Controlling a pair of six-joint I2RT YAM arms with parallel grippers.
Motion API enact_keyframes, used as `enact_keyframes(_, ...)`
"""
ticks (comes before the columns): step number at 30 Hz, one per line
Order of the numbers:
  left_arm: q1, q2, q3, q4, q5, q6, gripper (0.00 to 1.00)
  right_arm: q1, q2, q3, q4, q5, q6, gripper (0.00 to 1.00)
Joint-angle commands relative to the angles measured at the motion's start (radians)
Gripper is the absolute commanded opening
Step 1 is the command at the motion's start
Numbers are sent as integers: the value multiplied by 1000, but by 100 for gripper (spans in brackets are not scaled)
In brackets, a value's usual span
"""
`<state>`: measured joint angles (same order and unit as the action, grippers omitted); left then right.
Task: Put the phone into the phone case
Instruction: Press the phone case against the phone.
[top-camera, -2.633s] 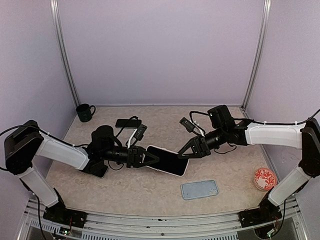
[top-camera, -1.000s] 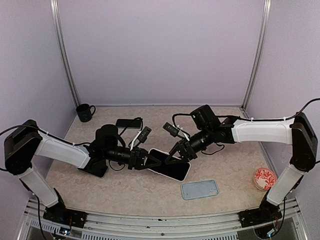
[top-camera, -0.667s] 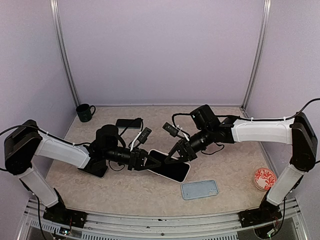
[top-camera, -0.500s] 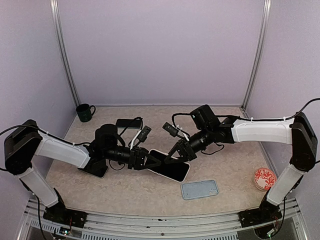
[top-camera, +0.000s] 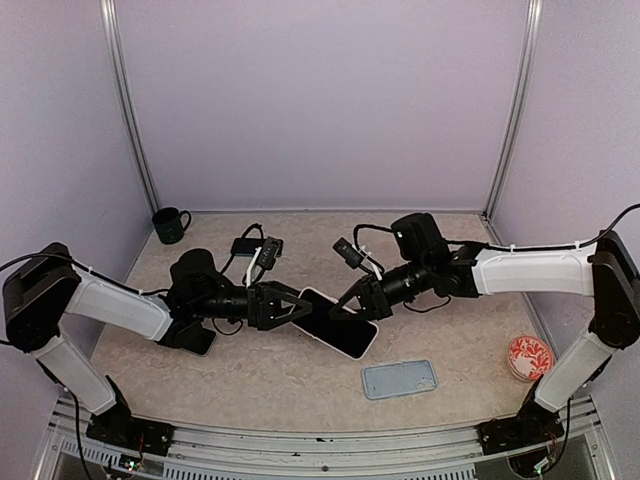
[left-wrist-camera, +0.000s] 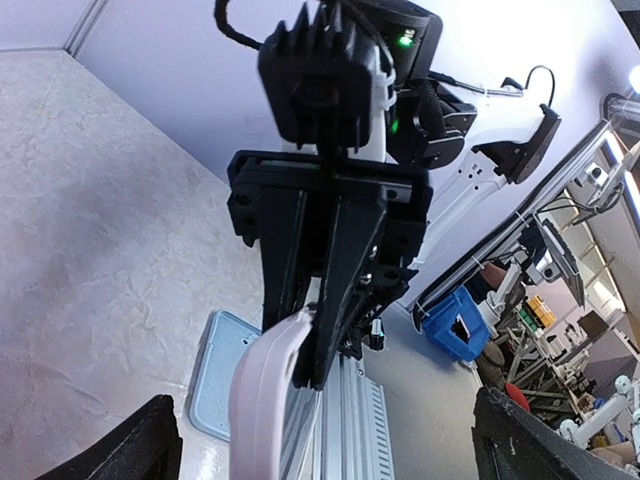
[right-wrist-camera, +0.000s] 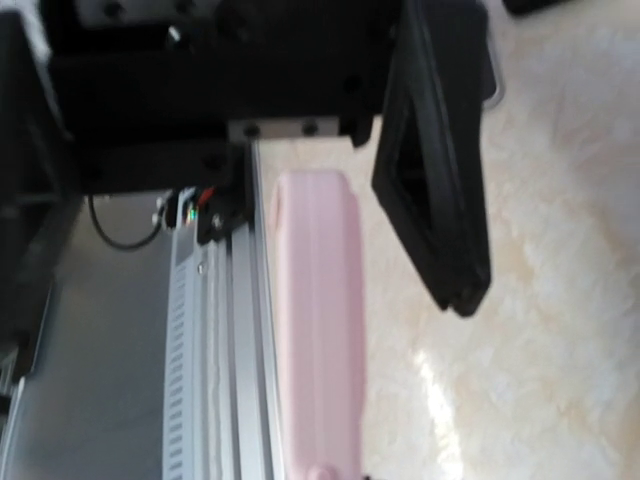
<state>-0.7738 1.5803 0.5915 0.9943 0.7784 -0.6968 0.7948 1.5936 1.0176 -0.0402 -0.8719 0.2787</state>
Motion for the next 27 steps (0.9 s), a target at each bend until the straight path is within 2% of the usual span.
enact_keyframes(1,14,-7,-47,122,-62,-56,99,-18,-83,-37,203,16,112,0)
enact_keyframes(8,24,-2,-69,158,-77,-76,99,-78,-176,-137,377,58,239,0)
enact_keyframes(16,25,90,-74,368,-75,-201,99,-91,-186,-242,660,53,433,0)
enact_keyframes(22,17,195,-32,504,-95,-329,99,-78,-178,-254,660,105,419,0)
enact_keyframes(27,-4,248,26,482,-125,-343,97,-60,-175,-255,643,148,400,0)
